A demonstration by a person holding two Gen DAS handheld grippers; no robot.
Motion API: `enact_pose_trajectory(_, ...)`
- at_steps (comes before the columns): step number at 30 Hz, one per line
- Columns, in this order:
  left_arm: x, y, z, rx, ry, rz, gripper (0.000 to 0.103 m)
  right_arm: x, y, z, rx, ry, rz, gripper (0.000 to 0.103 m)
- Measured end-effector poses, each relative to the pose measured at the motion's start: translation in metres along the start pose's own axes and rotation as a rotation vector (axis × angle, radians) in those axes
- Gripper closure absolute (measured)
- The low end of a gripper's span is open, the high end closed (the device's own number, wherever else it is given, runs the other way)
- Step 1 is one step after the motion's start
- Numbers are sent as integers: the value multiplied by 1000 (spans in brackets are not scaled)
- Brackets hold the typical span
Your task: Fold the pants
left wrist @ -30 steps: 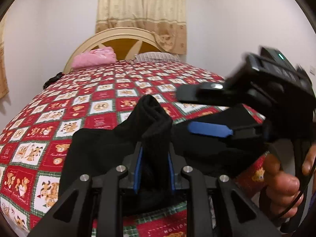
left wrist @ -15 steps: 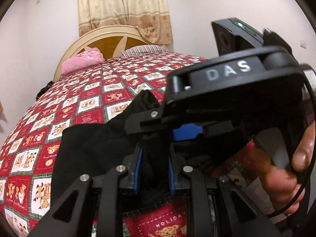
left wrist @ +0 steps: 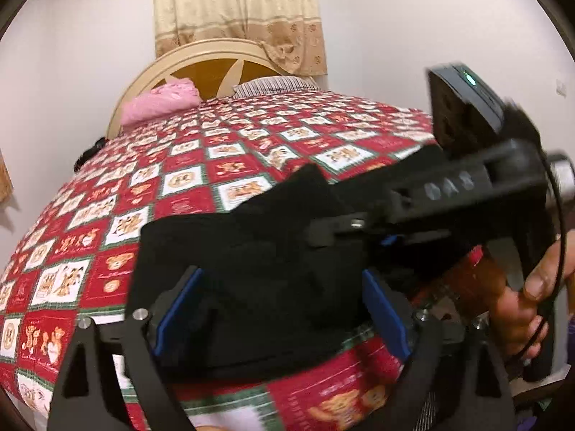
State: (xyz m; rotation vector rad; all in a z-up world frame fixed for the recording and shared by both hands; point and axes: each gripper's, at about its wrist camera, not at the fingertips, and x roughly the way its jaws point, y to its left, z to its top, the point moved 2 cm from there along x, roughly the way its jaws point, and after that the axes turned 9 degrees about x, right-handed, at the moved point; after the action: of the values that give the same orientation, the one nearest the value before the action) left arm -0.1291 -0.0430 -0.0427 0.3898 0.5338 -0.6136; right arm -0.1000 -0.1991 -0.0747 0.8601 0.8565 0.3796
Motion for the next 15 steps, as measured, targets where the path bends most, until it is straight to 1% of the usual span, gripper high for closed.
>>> enact_pose_trajectory(1,-4,7,0,-22,-4,7,10,-2,3,0,-13,-4,-1,86)
enact_pose_trajectory(3,-12,26,1,-69,-12,59,8,-4,7,1,-40,-14,-10,86)
enact_pose_trajectory(5,-16,46,1,-122,-19,74,8,-10,13,2,-82,-31,-22,86)
enact_pose_trajectory(7,-21,65,2,-185,-33,91,4,-16,16,5,-101,-43,-22,86)
enact_pose_trajectory(9,-20,76,3,-215,-37,122,3,-24,18,7,-124,-53,-26,86)
enact_pose_trajectory(12,-6,89,3,-238,10,177,3,-33,24,8,-184,-69,-64,86)
enact_pose_trajectory(15,10,98,2,-282,56,174,3,-40,27,8,-230,-77,-93,86)
